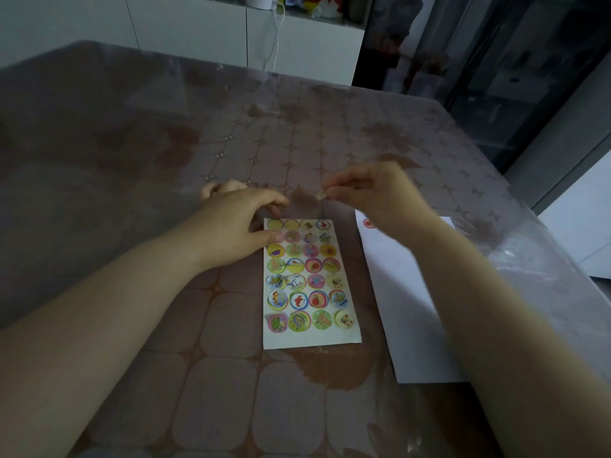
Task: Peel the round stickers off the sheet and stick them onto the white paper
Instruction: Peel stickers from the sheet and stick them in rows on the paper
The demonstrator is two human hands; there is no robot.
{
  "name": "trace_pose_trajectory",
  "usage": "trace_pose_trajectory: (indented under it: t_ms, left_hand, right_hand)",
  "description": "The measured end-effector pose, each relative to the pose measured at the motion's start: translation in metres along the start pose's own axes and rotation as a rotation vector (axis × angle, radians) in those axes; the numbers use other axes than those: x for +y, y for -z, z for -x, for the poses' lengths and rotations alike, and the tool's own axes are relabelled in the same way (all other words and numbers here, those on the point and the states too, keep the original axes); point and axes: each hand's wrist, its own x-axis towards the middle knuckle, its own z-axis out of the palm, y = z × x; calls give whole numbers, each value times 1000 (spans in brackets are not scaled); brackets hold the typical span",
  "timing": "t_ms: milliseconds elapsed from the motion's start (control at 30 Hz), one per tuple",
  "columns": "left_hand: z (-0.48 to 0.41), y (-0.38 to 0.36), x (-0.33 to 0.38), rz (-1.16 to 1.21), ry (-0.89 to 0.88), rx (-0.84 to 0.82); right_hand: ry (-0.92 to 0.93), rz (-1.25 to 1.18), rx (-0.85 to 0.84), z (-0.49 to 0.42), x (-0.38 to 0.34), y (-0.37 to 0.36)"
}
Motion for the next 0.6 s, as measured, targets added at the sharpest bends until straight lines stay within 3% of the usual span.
trace_pose_trajectory:
  t_ms: [100, 300, 400, 600]
  left_hand:
    - [-1, -2, -2, 24, -13, 21]
    - [0, -1, -3, 40, -32, 33]
    - [-1, -1, -3, 25, -37, 26]
    - [-1, -2, -4, 21, -60, 35]
  right_hand:
    - [-122, -16, -3, 11, -5, 38]
    - [-351, 276, -164, 16, 1, 67]
    - [-380, 327, -83, 19, 10, 70]
    - [-467, 157, 62, 29, 36, 57]
